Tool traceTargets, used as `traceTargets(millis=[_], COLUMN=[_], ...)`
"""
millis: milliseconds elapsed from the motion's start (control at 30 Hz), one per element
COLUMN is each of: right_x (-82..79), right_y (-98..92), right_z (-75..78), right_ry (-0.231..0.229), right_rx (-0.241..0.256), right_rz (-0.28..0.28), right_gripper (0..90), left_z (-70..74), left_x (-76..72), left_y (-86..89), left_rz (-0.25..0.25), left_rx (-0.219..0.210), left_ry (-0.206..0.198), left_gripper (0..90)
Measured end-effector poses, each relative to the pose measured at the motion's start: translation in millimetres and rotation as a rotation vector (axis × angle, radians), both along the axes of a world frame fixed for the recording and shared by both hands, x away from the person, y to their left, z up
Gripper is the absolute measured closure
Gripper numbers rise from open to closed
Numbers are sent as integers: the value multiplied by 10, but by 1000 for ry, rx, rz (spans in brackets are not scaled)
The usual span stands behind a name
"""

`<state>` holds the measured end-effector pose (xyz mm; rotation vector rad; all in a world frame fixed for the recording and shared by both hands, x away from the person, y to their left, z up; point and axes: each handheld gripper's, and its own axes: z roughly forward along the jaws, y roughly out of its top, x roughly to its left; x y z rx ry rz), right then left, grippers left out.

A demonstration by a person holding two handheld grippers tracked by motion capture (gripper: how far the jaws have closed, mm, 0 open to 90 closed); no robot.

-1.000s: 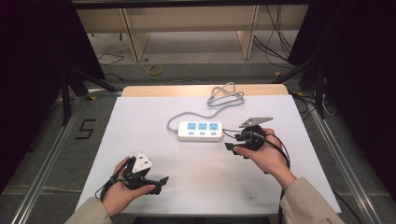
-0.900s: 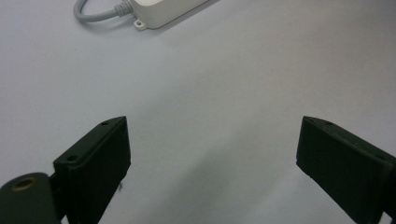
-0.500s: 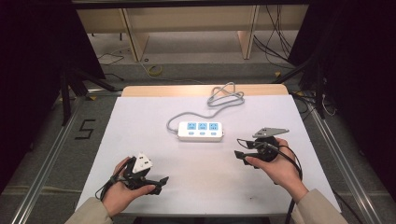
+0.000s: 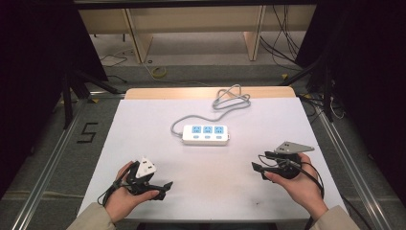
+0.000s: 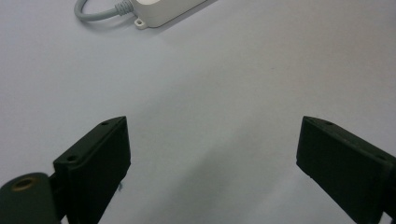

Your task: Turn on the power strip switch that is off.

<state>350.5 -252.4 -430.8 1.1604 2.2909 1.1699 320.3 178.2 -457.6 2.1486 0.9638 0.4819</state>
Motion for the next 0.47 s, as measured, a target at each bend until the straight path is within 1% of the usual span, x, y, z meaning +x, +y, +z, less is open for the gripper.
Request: traceTargets(millis=[100, 200, 300, 400, 433, 467], right_x=[-54, -84, -93, -99, -102, -105], right_y=[-57, -86, -103, -106, -106, -106], right_z=[-23, -39, -28, -29, -28, -28], right_ry=[0, -10, -26, -37, -37, -39], right_rx=[8, 15, 11, 19, 19, 21], right_rz=[-14, -19, -31, -30, -27, -26], right_gripper=[324, 322, 312, 309, 307, 306], left_z=[4, 5, 1, 1, -3, 0], left_x=[-5, -5, -9, -10, -13, -13], left_y=[-1, -1, -4, -11, -28, -45], left_rz=[-5, -5, 1, 0, 3, -4], left_rx=[4, 5, 1, 3, -3, 2], left_ry=[-2, -3, -2, 0, 1, 1], left_gripper=[95, 95, 95, 95, 95, 95])
